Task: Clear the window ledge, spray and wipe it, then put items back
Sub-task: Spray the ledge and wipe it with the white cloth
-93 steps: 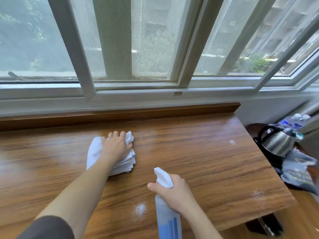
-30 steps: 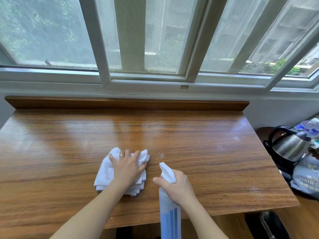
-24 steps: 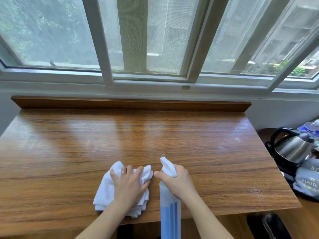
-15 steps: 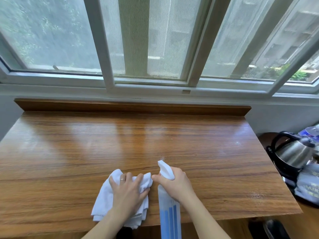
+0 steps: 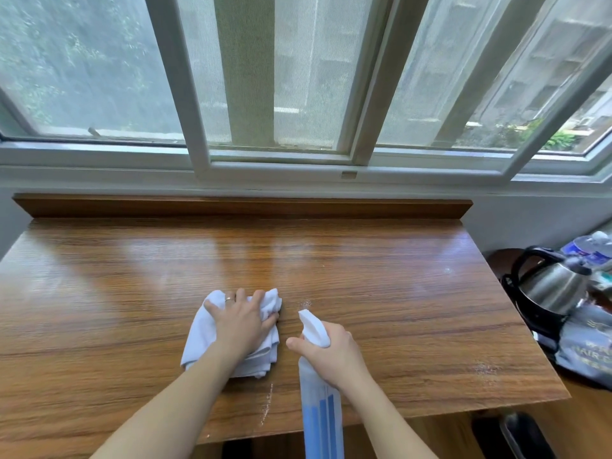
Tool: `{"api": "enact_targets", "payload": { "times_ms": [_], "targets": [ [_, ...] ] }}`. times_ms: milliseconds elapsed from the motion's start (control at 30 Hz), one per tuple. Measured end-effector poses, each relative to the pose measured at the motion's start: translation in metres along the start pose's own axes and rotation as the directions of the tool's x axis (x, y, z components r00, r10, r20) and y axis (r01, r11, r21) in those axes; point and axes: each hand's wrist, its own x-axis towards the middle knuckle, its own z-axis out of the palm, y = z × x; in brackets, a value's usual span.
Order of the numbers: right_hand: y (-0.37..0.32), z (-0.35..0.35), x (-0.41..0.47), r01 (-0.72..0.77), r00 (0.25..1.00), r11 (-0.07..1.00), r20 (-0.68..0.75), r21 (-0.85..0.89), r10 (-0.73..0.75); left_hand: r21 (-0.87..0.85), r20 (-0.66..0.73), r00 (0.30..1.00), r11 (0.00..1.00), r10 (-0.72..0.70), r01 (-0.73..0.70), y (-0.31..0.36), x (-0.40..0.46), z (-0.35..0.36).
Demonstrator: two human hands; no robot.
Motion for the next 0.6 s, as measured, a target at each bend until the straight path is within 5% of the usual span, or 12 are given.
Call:
{"api": "enact_targets", "payload": {
  "times_ms": [267,600],
  "targets": [
    [-0.001,-0.001,-0.001,0.006,1.000,1.000,-0.010,-0.008,-0.006,-0.015,-0.062,0.974,0.975,0.220,-0.221,-0.010,-0.017,0.001],
    [0.001,0.004,0.002,0.000,1.000,1.000,0.024,0.000,0.000,-0.064,-0.092,0.982,0.983,0.164,-0.170,-0.004,-0.106,0.010]
  ]
}}
